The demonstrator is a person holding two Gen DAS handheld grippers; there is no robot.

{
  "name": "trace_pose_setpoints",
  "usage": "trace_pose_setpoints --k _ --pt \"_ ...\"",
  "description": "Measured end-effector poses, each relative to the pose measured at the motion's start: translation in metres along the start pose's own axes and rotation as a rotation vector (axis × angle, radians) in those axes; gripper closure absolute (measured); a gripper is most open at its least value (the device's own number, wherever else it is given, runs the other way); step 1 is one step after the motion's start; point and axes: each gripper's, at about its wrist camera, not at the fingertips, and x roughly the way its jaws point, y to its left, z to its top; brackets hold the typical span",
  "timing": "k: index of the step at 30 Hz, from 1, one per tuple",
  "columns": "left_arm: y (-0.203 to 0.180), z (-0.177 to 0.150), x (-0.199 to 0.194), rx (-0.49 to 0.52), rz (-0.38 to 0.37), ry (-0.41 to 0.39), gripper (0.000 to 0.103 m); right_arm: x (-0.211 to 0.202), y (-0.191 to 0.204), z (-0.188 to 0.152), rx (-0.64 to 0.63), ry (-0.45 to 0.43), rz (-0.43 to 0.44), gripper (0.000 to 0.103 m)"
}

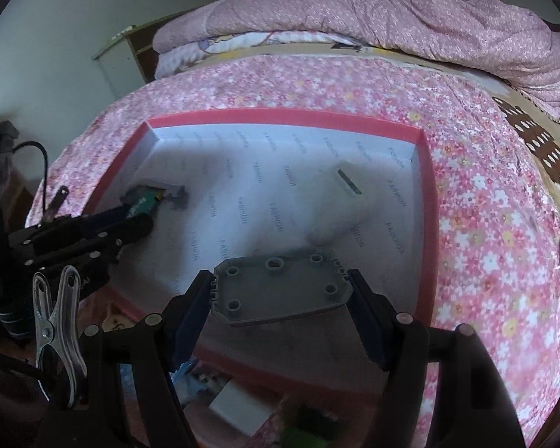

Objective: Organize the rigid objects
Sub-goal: 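Carry the lighter and grey plate into the tray and release them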

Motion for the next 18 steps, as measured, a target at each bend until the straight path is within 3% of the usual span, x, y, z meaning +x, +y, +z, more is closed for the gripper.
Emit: trace_pose_setpoints --k 18 --pt "-0.0061 -0.0035 0.0028 -0.007 0.029 -0.039 0.079 0.0062 -0.0008 -0.0014 -0.072 -0.041 -0.076 0.031"
